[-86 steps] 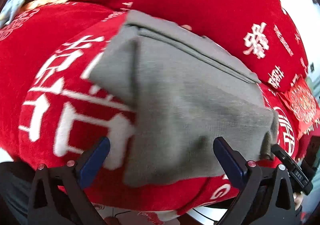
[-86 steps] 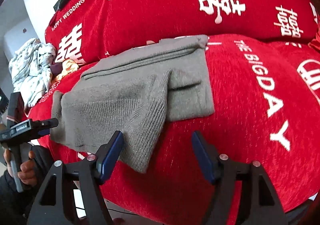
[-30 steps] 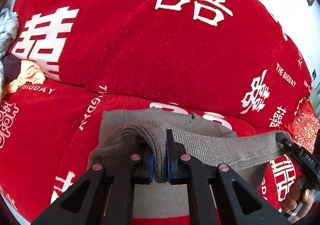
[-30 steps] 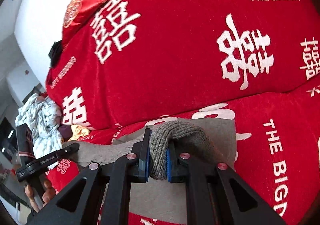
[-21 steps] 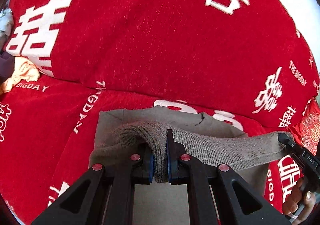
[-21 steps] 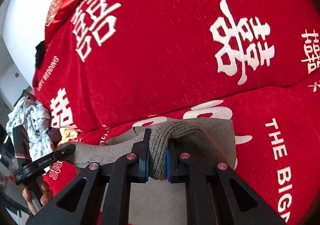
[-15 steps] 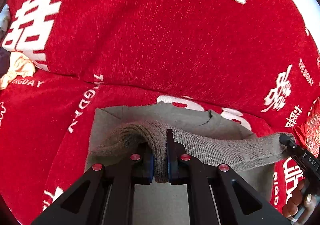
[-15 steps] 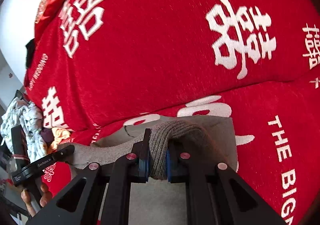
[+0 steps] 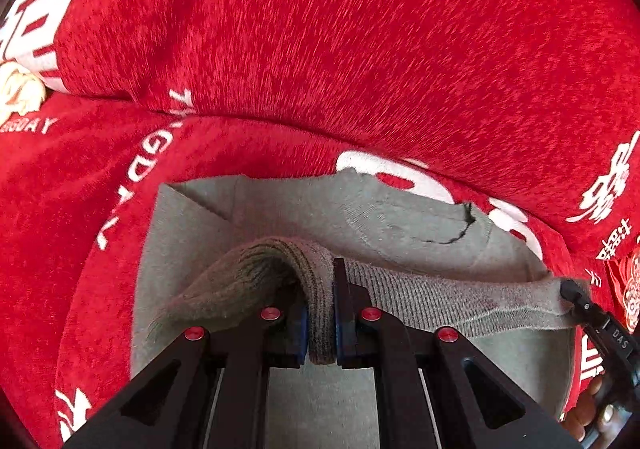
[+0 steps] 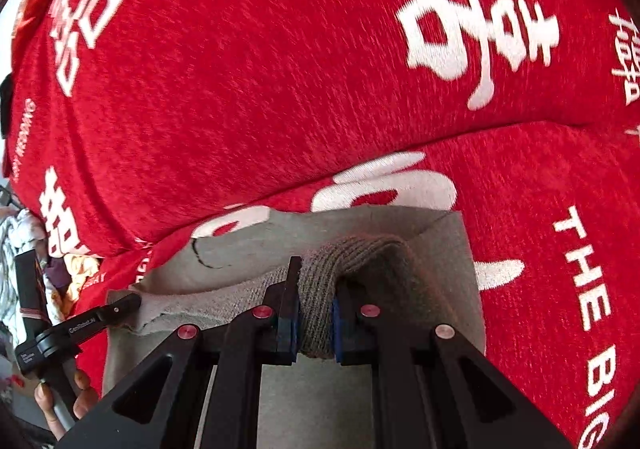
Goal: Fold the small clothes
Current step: 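Fold the held hem up over the body toward the collar with both tools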
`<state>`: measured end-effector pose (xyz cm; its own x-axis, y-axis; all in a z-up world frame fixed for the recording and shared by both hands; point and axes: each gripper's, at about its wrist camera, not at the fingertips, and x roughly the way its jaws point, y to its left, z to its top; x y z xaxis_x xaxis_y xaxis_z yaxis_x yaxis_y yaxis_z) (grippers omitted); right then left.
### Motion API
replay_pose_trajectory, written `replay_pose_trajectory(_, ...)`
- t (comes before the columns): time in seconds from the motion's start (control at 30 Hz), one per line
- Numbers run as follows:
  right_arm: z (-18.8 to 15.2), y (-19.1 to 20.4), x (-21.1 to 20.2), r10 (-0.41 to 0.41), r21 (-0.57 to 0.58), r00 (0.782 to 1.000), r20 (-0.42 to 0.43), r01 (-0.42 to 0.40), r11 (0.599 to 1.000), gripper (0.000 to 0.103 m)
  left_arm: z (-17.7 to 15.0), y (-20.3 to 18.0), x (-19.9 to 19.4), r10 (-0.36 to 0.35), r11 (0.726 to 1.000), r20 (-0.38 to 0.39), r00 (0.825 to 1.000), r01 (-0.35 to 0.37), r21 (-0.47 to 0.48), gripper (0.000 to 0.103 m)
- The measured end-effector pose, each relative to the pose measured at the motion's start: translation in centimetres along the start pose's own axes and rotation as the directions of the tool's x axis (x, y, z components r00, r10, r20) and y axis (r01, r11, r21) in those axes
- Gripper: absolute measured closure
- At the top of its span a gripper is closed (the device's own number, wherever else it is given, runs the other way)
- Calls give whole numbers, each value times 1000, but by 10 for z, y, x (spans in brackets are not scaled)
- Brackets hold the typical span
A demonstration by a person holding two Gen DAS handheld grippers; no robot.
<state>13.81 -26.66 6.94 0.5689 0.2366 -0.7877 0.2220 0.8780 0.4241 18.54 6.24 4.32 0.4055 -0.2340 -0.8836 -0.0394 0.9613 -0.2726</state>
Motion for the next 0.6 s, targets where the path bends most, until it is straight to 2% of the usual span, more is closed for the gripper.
replay_pose_trajectory(0.1, 2, -10, 13, -4, 42, 1000, -27, 5, 999, 90, 4, 1, 14, 7, 1000, -35, 999, -8, -10, 93)
replay_pose_trajectory(0.5, 12, -21, 38, 3, 90, 998, -70, 4, 996, 90, 20, 3, 35, -6, 999, -93, 996, 2, -37, 93)
replay_pose_trajectory(0.57, 14, -23, 38, 24, 100, 997, -74, -17, 995, 87, 20, 0, 36, 5, 1000, -96, 995, -7, -20, 87)
replay_pose_trajectory(0.6, 14, -25, 38, 32, 108, 997, -74, -24, 994, 86, 21, 0, 37, -8, 1000, -105, 994, 6, -19, 80)
